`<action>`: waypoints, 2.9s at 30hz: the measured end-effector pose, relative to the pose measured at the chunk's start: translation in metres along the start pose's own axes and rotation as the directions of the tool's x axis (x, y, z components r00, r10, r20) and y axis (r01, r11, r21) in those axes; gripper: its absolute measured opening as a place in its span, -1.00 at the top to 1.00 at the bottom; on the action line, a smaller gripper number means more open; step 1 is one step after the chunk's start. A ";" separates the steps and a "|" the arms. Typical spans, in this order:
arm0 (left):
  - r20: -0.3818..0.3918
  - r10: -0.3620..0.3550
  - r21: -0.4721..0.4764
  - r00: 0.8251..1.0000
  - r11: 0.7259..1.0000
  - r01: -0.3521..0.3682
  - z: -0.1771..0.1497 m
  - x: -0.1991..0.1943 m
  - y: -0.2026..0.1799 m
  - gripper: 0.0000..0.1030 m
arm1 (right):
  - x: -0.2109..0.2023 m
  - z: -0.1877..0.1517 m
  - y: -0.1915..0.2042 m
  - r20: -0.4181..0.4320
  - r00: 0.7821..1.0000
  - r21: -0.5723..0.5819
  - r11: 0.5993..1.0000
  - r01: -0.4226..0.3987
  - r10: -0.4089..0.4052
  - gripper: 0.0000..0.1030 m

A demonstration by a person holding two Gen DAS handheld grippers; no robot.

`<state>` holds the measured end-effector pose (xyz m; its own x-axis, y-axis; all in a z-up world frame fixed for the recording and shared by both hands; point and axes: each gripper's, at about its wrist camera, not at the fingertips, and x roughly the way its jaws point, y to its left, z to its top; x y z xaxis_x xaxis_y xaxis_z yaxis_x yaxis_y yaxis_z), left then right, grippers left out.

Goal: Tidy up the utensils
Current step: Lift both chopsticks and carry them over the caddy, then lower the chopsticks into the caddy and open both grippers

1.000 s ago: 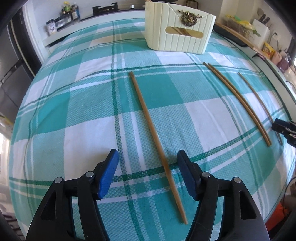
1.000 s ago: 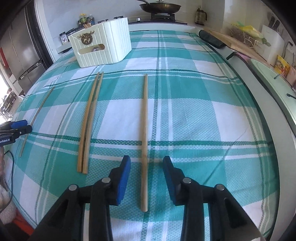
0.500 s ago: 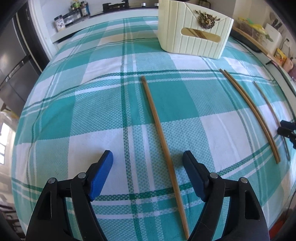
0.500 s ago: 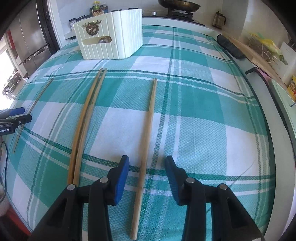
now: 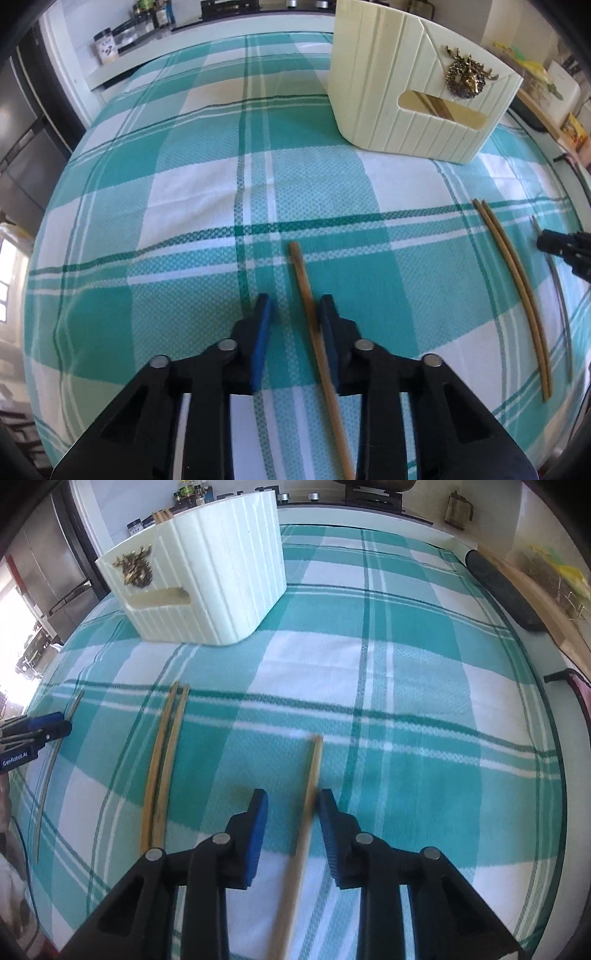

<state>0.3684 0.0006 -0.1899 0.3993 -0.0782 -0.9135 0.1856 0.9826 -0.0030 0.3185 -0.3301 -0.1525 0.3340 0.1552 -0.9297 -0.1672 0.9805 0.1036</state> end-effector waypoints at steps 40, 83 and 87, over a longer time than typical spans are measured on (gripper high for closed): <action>0.530 -0.171 0.051 0.831 0.984 0.170 -0.027 -0.237 0.003 0.93 | -0.250 -0.021 0.048 0.585 0.797 -0.089 0.988 -0.122 0.151 0.88; 0.392 -0.129 -0.049 0.911 0.986 0.161 0.181 -0.095 -0.031 0.92 | -0.100 0.195 0.047 0.490 0.861 -0.092 0.991 -0.100 0.132 0.85; 0.403 -0.131 -0.040 0.906 0.986 0.160 0.170 -0.108 -0.029 0.41 | -0.102 0.192 0.040 0.503 0.850 -0.056 0.987 -0.149 0.157 0.40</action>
<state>0.4723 -0.0484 -0.0225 0.6991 -0.2670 -0.6633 0.2107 0.9634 -0.1658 0.4559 -0.2833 0.0144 0.7245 0.3468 -0.5957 -0.2668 0.9380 0.2215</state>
